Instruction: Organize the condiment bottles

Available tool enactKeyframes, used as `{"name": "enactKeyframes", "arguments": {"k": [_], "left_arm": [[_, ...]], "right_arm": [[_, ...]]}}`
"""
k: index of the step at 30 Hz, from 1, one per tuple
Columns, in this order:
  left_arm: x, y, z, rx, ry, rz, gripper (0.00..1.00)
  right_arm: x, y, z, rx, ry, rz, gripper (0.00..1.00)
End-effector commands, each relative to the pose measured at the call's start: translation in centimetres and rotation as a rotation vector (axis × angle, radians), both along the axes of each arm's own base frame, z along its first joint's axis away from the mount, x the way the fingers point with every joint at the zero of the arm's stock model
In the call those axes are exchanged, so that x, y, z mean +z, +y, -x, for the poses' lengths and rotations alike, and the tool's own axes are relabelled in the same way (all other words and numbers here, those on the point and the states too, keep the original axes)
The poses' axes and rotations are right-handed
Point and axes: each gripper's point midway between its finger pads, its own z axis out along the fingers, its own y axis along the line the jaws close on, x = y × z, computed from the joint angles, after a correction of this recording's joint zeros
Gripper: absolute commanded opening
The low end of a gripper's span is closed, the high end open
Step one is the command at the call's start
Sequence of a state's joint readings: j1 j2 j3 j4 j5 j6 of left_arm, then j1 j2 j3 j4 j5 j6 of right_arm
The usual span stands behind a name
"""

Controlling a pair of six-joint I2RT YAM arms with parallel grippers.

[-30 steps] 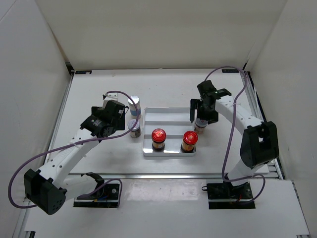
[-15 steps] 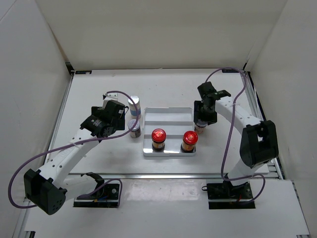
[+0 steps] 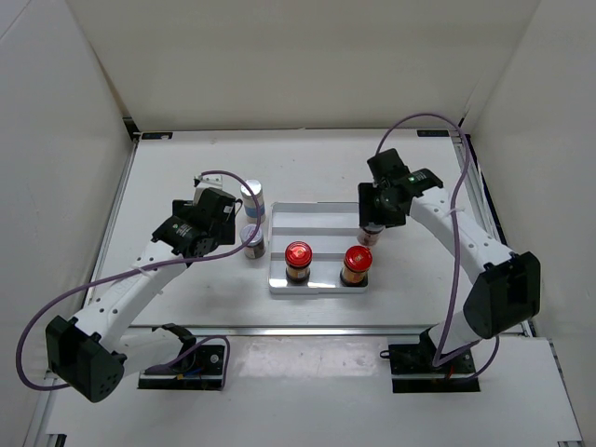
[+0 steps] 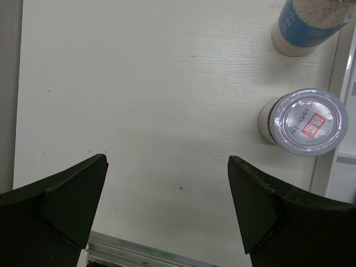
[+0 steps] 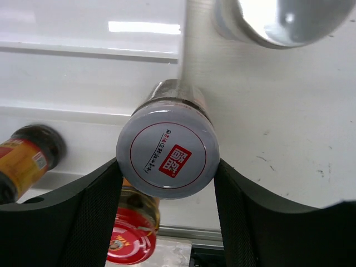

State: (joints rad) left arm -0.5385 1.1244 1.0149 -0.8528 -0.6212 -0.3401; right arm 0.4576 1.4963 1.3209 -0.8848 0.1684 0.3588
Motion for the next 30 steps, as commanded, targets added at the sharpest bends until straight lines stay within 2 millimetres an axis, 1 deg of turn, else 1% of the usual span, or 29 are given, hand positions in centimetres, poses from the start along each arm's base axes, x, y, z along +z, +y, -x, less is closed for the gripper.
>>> {"name": "enactKeyframes", "arguments": {"k": [1, 2, 4, 5, 6, 7, 8, 9, 10, 11, 13, 14, 15, 16, 17, 18, 19, 20, 21, 22, 24, 26, 27, 29, 30], "left_arm": [[1.1, 0.1, -0.6, 0.014, -0.035, 0.0, 1.0], [1.1, 0.1, -0.6, 0.014, -0.035, 0.0, 1.0], [1.1, 0.1, -0.6, 0.014, -0.035, 0.0, 1.0], [1.1, 0.1, -0.6, 0.014, -0.035, 0.0, 1.0], [1.1, 0.1, -0.6, 0.014, -0.035, 0.0, 1.0], [1.1, 0.1, -0.6, 0.014, -0.035, 0.0, 1.0], [1.1, 0.1, -0.6, 0.014, -0.035, 0.0, 1.0], [1.1, 0.1, -0.6, 0.014, -0.035, 0.0, 1.0], [1.1, 0.1, -0.6, 0.014, -0.035, 0.0, 1.0], [1.1, 0.1, -0.6, 0.014, -0.035, 0.0, 1.0], [0.8, 0.1, -0.7, 0.014, -0.027, -0.005, 1.0], [0.8, 0.1, -0.7, 0.014, -0.027, -0.005, 1.0], [0.6, 0.1, -0.7, 0.014, -0.019, -0.009, 1.0], [0.6, 0.1, -0.7, 0.014, -0.019, -0.009, 1.0], [0.4, 0.0, -0.8, 0.014, -0.011, -0.014, 1.0], [0.4, 0.0, -0.8, 0.014, -0.011, -0.014, 1.0], [0.4, 0.0, -0.8, 0.014, -0.011, -0.014, 1.0], [0.4, 0.0, -0.8, 0.014, -0.011, -0.014, 1.0], [0.3, -0.1, -0.8, 0.008, -0.007, -0.007, 1.0], [0.1, -0.2, -0.8, 0.008, 0.001, -0.011, 1.0], [0.0, -0.3, -0.8, 0.002, 0.005, -0.005, 1.0], [0.0, -0.3, -0.8, 0.002, 0.005, -0.005, 1.0], [-0.2, -0.3, -0.8, 0.002, 0.012, -0.01, 1.0], [-0.3, -0.5, -0.8, -0.004, 0.016, -0.003, 1.0], [-0.3, -0.5, -0.8, -0.004, 0.016, -0.003, 1.0]], "right_arm": [[4.2, 2.8, -1.2, 0.061, -0.132, -0.088, 0.0], [4.0, 3.7, -1.0, 0.085, -0.131, -0.09, 0.0], [4.3, 4.8, -1.3, 0.108, -0.151, -0.103, 0.0], [3.3, 5.3, -1.2, 0.123, -0.125, -0.09, 0.0], [3.0, 5.5, -1.4, 0.116, -0.121, -0.093, 0.0], [2.5, 6.0, -1.2, 0.128, -0.11, -0.088, 0.0], [1.4, 6.3, -1.1, 0.126, -0.085, -0.081, 0.0], [1.1, 6.3, -1.0, 0.126, -0.082, -0.08, 0.0], [-0.2, 6.3, -1.0, 0.116, -0.063, -0.075, 0.0], [-1.0, 6.6, -0.7, 0.125, -0.051, -0.068, 0.0], [-2.0, 6.6, -0.8, 0.125, -0.044, -0.064, 0.0], [-3.1, 6.3, -0.3, 0.125, -0.017, -0.048, 0.03], [-3.0, 6.3, -0.7, 0.121, -0.033, -0.048, 0.05], [-3.4, 6.3, -0.6, 0.121, -0.027, -0.044, 0.05], [-3.4, 6.2, -0.6, 0.121, -0.027, -0.044, 0.09], [-3.8, 6.1, -0.3, 0.12, -0.017, -0.038, 0.14], [-3.8, 6.1, -0.3, 0.12, -0.017, -0.038, 0.24], [-3.9, 6.0, -0.3, 0.133, -0.019, -0.032, 0.37], [-3.4, 6.1, -0.2, 0.137, -0.026, -0.046, 0.42], [-2.7, 6.1, -0.2, 0.147, -0.047, -0.052, 0.42], [-2.3, 5.8, -0.4, 0.138, -0.064, -0.042, 0.45], [-1.6, 5.9, -0.6, 0.145, -0.083, -0.048, 0.45], [-1.6, 5.5, -0.8, 0.132, -0.088, -0.041, 0.42], [-1.6, 5.4, -1.0, 0.128, -0.085, -0.03, 0.3], [-1.6, 5.2, -1.1, 0.121, -0.091, -0.019, 0.26]]}}
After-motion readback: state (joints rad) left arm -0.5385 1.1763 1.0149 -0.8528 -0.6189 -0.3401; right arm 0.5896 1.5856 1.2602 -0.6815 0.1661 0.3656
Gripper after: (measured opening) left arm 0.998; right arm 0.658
